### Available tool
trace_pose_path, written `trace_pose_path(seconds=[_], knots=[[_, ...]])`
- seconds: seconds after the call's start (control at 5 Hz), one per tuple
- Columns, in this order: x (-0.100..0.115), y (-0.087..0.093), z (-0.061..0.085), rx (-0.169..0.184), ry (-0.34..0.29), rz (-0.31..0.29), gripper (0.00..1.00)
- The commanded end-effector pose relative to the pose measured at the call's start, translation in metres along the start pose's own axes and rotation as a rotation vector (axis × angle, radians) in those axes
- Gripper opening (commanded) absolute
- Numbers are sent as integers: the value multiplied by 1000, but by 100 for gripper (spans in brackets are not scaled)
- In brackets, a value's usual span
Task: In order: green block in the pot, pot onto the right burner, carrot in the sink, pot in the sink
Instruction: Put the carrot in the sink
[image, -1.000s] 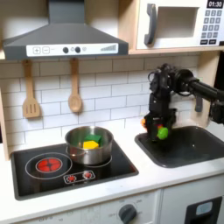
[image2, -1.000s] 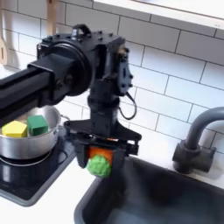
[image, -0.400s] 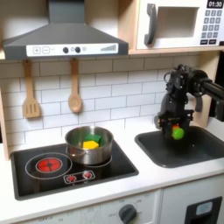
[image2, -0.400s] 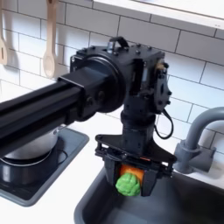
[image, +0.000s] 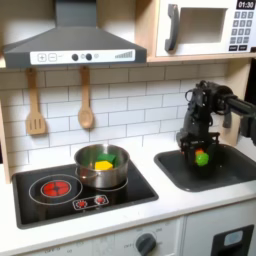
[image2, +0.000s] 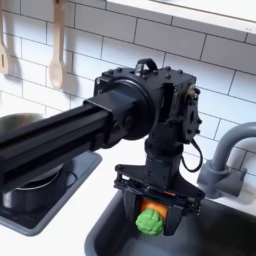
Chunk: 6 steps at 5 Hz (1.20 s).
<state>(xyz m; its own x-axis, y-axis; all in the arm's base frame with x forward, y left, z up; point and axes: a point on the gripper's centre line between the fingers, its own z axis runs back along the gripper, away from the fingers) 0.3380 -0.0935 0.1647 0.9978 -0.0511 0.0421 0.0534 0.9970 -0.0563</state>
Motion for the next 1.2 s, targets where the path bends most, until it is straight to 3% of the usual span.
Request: trace_pose_path(seconds=[0.0, 0.2, 0.4, 0.6, 0.8, 1.0], knots=[[3, 4, 2, -4, -3, -5, 100], [2, 2, 3, -3, -3, -19, 100], [6, 11, 7, 14, -17, 15, 100], [14, 42, 21, -3, -36, 109, 100], [16, 65, 22, 29, -48, 136, 100], [14, 84, 21, 38, -44, 157, 100]])
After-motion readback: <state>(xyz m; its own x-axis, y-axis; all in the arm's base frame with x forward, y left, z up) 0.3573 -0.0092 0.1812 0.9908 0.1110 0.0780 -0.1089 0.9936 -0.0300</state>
